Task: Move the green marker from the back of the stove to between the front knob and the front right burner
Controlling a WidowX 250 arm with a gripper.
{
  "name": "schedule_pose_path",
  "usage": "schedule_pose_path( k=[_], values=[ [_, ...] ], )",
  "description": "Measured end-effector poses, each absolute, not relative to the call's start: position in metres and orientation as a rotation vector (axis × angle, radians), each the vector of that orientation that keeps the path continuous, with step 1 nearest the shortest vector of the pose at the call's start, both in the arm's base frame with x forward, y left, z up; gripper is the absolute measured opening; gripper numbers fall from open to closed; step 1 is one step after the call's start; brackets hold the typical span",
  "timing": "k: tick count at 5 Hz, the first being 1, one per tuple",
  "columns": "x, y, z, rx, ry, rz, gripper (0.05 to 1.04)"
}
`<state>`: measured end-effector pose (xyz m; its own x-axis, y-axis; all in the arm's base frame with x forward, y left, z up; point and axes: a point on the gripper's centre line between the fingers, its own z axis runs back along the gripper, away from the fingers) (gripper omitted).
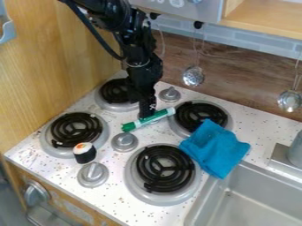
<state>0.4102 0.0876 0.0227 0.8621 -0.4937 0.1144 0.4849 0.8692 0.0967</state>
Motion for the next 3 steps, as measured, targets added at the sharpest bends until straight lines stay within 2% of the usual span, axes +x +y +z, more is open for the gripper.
schedule_pose_path(
  k=[2, 3],
  values=[
    [0.408, 0.087, -0.007, 0.041, -0.059, -0.502, 1.001],
    [0.415, 0.090, -0.012, 0.045, -0.047, -0.492, 1.001]
  ],
)
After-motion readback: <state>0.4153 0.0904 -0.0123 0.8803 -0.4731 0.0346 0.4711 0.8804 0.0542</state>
